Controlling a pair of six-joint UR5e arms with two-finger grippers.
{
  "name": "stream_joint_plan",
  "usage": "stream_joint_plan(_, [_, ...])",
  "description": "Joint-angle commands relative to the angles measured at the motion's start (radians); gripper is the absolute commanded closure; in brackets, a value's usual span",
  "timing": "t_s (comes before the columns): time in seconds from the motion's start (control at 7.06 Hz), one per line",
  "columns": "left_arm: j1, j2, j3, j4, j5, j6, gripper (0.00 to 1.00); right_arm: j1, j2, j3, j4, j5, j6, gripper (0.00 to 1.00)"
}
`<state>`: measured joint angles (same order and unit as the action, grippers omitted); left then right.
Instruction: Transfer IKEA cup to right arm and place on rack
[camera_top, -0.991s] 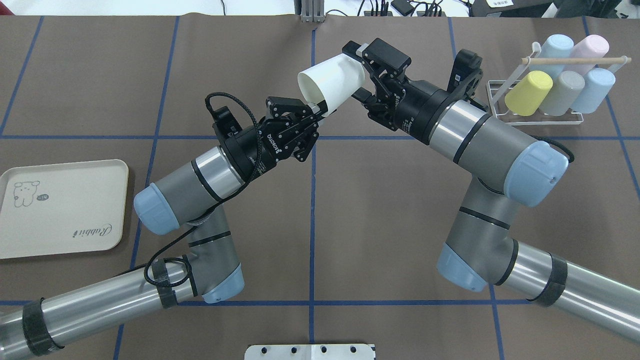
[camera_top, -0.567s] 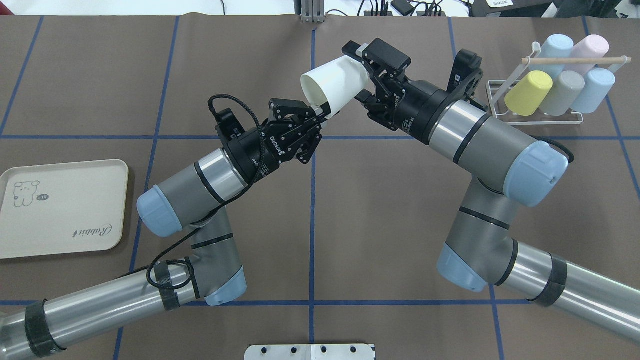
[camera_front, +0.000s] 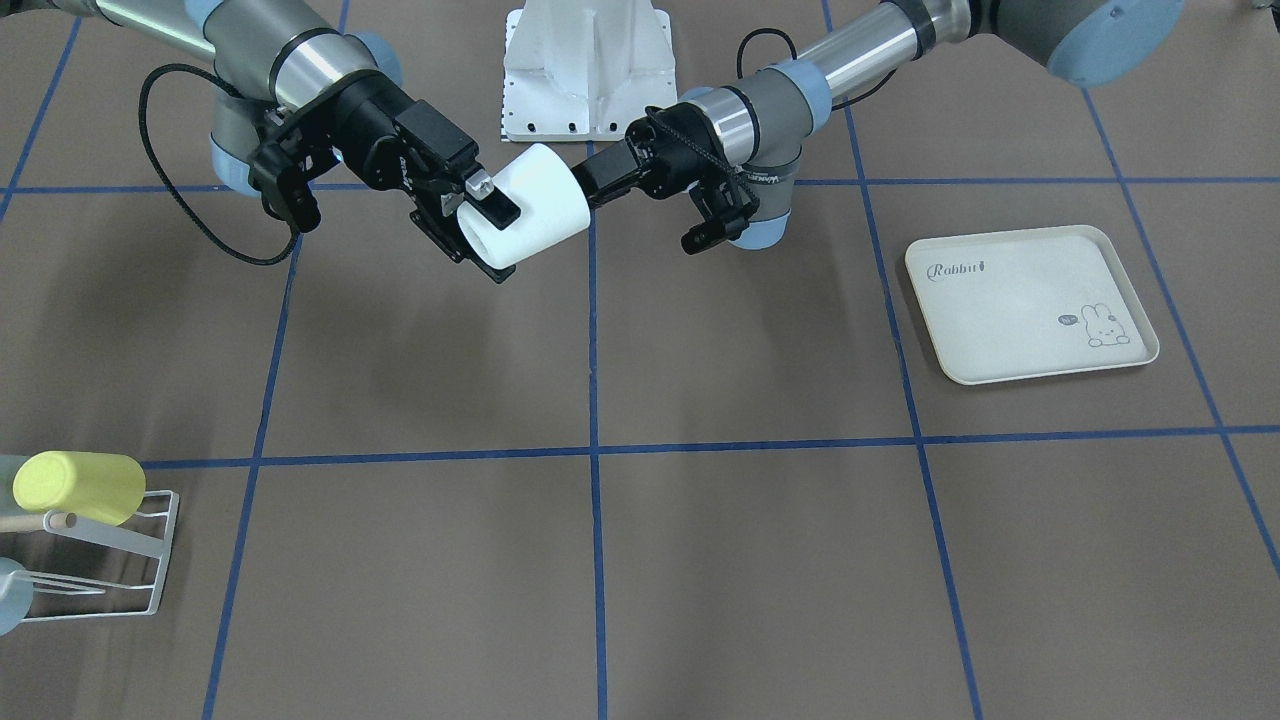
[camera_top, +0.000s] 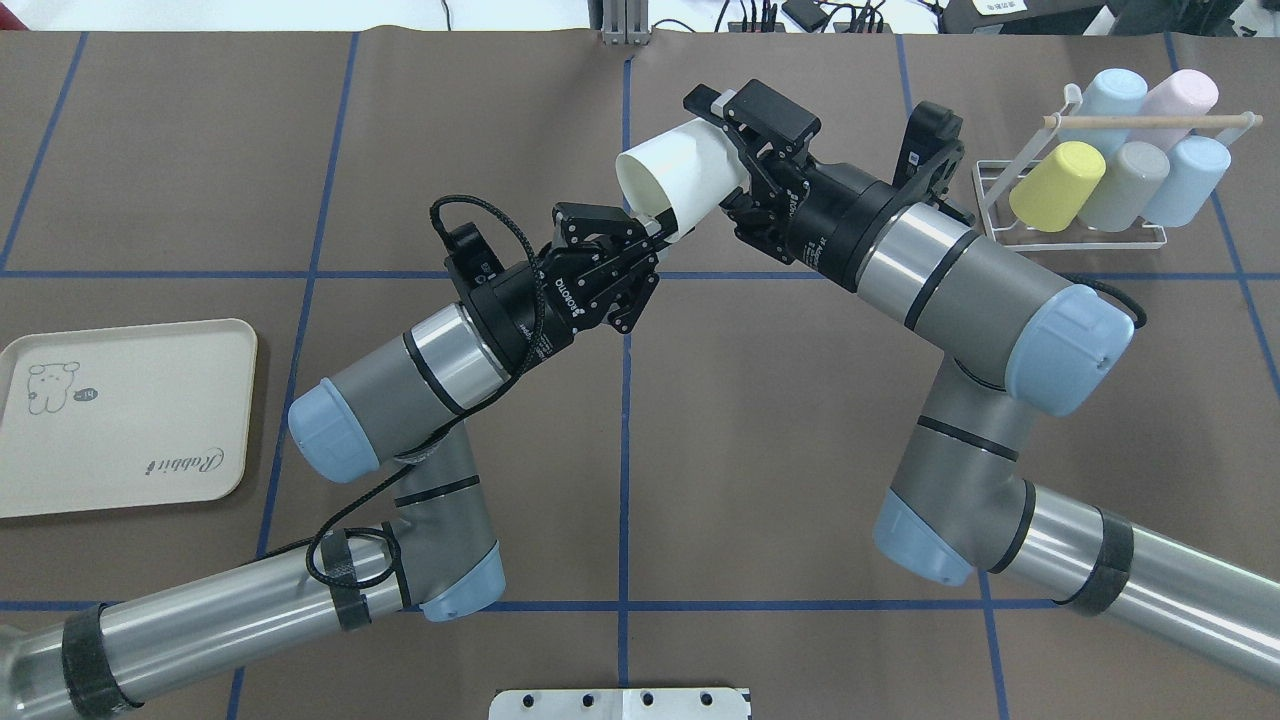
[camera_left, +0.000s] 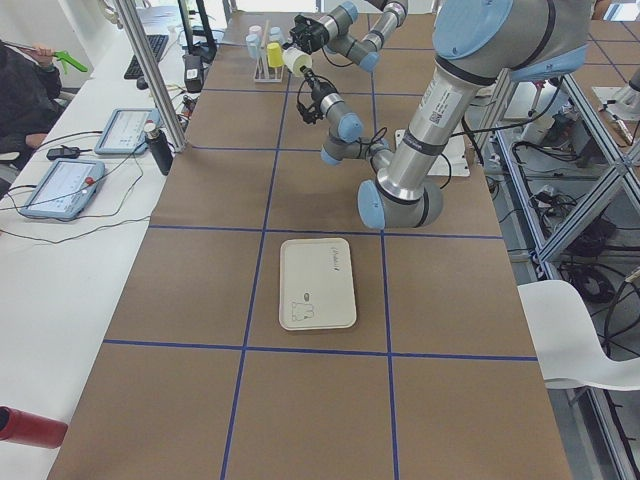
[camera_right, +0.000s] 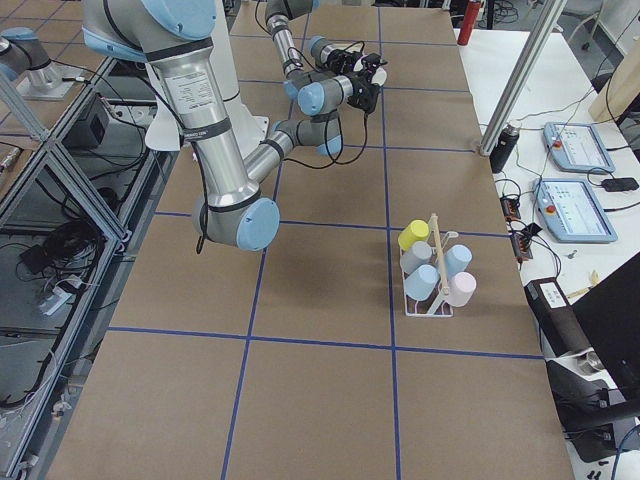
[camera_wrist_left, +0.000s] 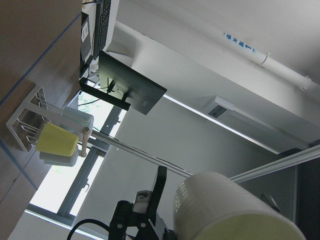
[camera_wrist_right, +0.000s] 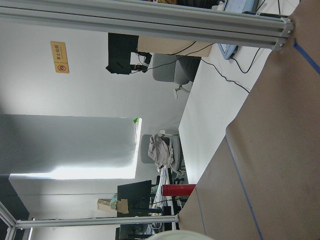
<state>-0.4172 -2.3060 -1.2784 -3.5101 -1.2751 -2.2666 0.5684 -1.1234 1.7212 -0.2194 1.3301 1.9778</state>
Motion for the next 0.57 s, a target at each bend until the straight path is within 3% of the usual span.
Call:
stream_joint_plan(0.0, [0.002, 0.000, 0.011, -0.001, 0.003, 0.001, 1.00, -0.001, -0.001, 0.001, 0.000, 0.000, 0.001, 0.12])
stream_joint_plan(0.42, [0.002, -0.001, 0.014, -0.003, 0.003, -0.001, 1.00, -0.001, 0.000, 0.001, 0.000, 0.000, 0.001, 0.18])
